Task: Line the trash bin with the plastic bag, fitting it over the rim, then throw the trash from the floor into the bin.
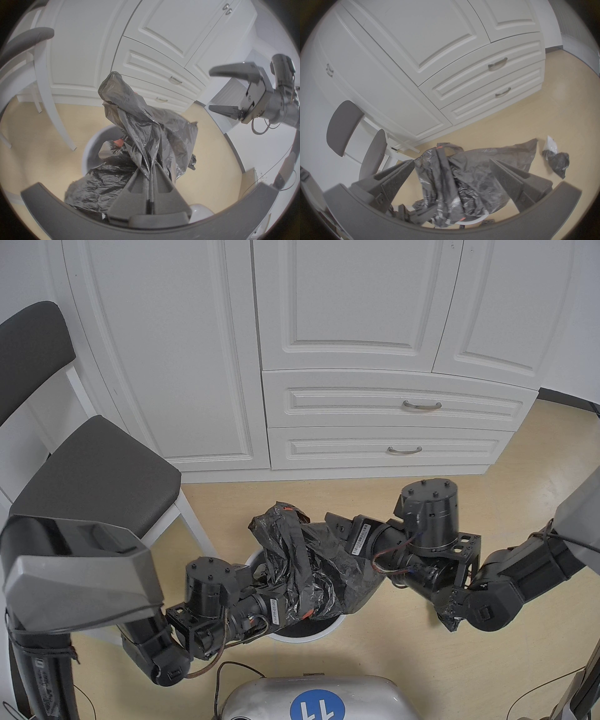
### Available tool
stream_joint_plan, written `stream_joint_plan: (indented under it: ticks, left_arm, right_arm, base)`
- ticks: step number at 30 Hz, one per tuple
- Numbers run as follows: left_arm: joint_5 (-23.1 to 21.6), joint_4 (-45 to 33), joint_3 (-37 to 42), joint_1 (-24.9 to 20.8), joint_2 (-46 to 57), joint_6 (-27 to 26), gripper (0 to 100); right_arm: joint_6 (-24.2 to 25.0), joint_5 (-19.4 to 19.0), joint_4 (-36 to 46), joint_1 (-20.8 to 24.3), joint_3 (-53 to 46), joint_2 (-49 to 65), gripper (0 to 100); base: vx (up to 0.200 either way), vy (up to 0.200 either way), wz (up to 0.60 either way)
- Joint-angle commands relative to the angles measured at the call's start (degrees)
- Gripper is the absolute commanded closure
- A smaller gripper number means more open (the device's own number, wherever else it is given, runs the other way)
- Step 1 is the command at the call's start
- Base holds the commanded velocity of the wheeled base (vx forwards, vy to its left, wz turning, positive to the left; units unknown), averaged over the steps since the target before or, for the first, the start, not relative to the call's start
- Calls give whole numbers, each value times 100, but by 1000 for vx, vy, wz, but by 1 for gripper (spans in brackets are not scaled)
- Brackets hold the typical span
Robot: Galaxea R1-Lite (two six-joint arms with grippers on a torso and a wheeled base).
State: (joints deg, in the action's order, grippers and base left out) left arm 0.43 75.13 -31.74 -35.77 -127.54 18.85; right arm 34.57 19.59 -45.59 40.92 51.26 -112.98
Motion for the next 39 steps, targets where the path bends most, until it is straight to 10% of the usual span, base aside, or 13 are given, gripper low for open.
stream_joint_plan:
  ticks: [1, 7, 31, 32, 39]
  left_arm:
    - [-148, -1475, -130, 404, 1627, -48, 100]
    - [-166, -3013, -570, 571, 2084, -4, 100]
    - [-535, -3101, -262, 404, 2145, -74, 100]
    - [-535, -3101, -236, 386, 2145, -74, 100]
    - [-526, -3110, -236, 386, 2145, -74, 100]
  right_arm:
    - [-750, -192, -73, -462, -477, 426, 0]
    - [-1067, -201, -108, -709, -582, 356, 0]
    - [-1155, -96, -117, -796, -380, 119, 0]
    - [-1137, -52, -125, -805, -336, 75, 100]
    - [-610, 194, -213, -920, 323, -646, 100]
  base:
    - [0, 0, 0]
    - [0, 0, 0]
    - [0, 0, 0]
    - [0, 0, 0]
    - [0, 0, 0]
